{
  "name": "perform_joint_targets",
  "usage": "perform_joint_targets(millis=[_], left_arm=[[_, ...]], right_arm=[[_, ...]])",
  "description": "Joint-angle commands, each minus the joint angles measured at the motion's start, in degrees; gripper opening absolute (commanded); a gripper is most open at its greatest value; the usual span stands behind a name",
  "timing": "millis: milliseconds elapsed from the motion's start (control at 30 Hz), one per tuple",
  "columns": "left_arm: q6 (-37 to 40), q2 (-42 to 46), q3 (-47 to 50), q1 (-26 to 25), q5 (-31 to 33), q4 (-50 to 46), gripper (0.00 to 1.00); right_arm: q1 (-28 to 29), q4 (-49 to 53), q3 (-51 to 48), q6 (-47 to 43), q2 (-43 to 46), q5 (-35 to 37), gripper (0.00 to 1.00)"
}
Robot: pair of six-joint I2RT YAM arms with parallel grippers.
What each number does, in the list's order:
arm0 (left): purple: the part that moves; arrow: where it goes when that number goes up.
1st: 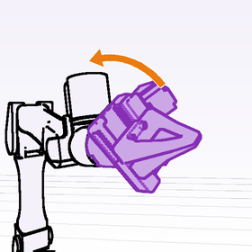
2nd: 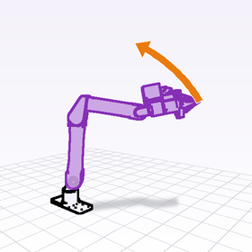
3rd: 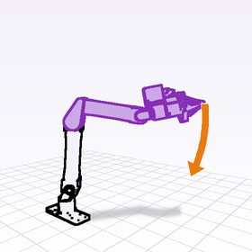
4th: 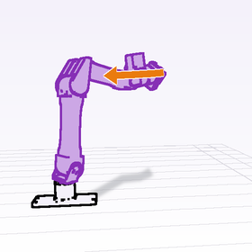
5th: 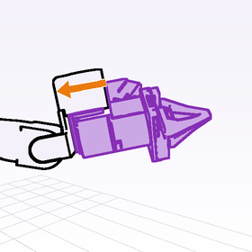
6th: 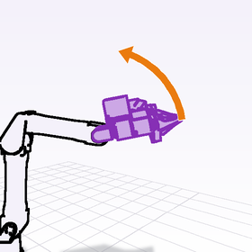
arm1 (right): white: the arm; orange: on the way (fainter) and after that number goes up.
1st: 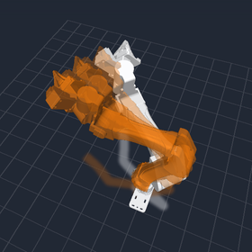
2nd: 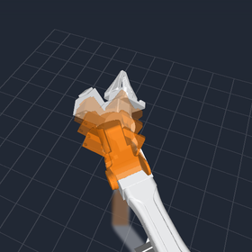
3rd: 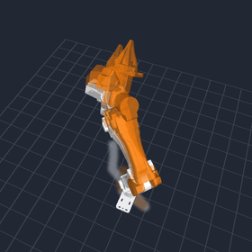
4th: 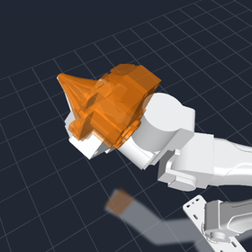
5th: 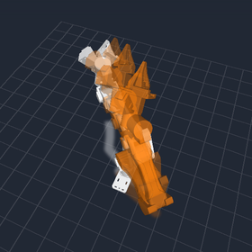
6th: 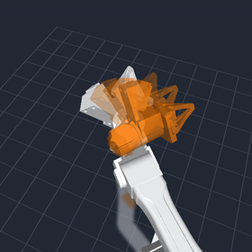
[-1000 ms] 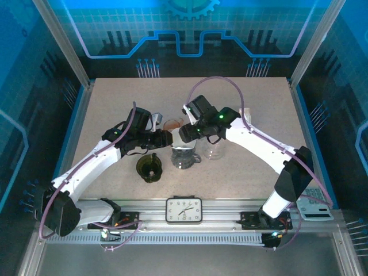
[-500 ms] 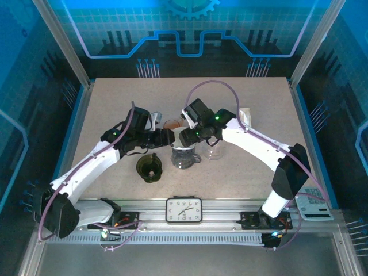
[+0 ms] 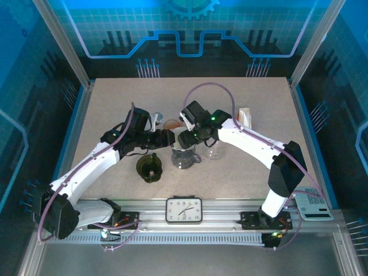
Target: Place the coffee filter in the dripper
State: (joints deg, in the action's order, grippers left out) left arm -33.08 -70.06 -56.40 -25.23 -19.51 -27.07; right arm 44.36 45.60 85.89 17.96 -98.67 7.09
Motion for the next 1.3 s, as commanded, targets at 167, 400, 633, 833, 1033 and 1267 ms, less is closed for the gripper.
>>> perform_joint_targets(millis=[167,400,633,833,1033,1267], left_arm=[[-0.9,-1.5,1.4,0.4,-2.8,1.1,0.49],[-0.9,-1.7,1.4,0.4,-3.3,1.9,0.49],[-0.7,-2.1,1.0,0.4,-3.4,2.5,0.5],[-0.3,-2.7,0.7,0.4,-2.9,2.1,0.52],[0.0,-3.2,0.7,0.4,-2.3,0.5,0.45],[0.4,-3.0,0.7,0.4,-2.6,-0.3,0.3]], right_arm=[[1.1,0.8,-0.2,-0.5,-2.5,0.4,0.71],[1.3,0.8,-0.7,-0.5,-3.8,1.0,0.71],[1.6,0.7,-0.9,-0.5,-4.6,1.7,0.71],[1.7,0.7,-0.8,-0.3,-4.7,1.9,0.71],[1.7,0.7,-1.0,0.0,-4.9,2.0,0.71],[1.7,0.6,-0.7,0.0,-5.1,2.6,0.71]])
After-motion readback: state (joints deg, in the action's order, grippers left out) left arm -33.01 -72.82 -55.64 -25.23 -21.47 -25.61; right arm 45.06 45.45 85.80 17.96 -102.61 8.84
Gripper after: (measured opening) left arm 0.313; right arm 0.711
